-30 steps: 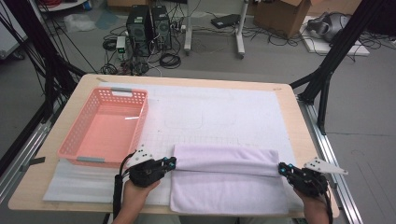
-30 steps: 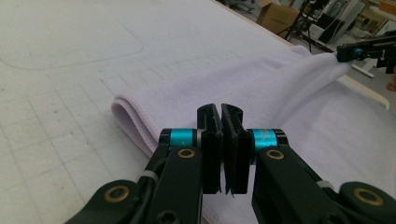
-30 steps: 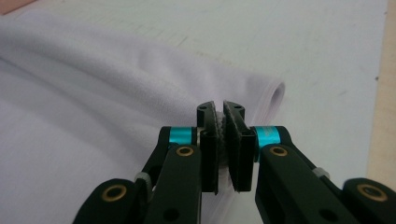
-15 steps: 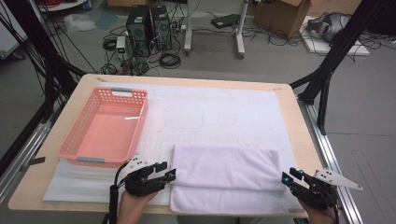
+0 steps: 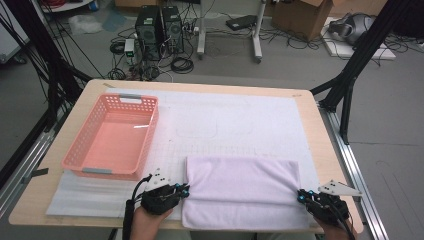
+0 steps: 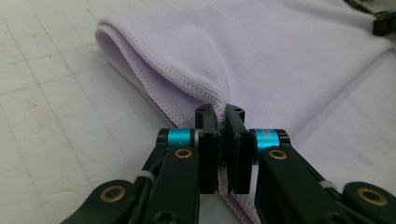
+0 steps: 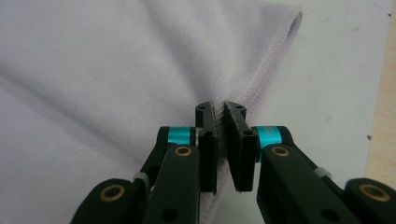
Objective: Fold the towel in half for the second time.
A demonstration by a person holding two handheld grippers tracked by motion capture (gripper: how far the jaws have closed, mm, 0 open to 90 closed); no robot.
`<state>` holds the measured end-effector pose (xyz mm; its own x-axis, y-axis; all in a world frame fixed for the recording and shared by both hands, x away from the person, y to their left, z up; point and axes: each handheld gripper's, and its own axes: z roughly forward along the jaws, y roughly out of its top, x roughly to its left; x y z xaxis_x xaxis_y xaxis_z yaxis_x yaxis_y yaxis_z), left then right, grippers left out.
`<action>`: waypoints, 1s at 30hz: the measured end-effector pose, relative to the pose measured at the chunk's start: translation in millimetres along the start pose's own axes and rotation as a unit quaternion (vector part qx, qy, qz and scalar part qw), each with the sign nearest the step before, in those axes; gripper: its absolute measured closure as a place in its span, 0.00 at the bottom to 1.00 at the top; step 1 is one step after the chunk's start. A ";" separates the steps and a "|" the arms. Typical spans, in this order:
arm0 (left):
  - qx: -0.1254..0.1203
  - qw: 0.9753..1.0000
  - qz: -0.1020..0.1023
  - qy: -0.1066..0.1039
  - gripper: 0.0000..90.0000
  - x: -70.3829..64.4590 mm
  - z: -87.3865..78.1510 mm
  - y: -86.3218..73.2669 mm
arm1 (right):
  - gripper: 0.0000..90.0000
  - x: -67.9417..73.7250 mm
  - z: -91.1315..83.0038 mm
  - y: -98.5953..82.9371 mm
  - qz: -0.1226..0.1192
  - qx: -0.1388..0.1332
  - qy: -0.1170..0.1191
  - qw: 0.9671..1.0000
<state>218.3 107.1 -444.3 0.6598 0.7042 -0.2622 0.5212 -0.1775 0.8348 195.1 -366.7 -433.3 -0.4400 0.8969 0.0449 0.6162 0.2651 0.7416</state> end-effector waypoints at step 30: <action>-0.019 0.999 -0.018 -0.048 0.77 -32.1 -40.3 -37.2 | 0.84 11.9 -47.2 -32.8 0.021 -0.029 0.014 0.999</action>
<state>155.9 118.8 -447.5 0.6905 0.6406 -0.3360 0.5256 -0.1253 0.8414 138.8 -381.5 -425.5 -0.4327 0.8964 0.0958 0.5962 0.2049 0.7762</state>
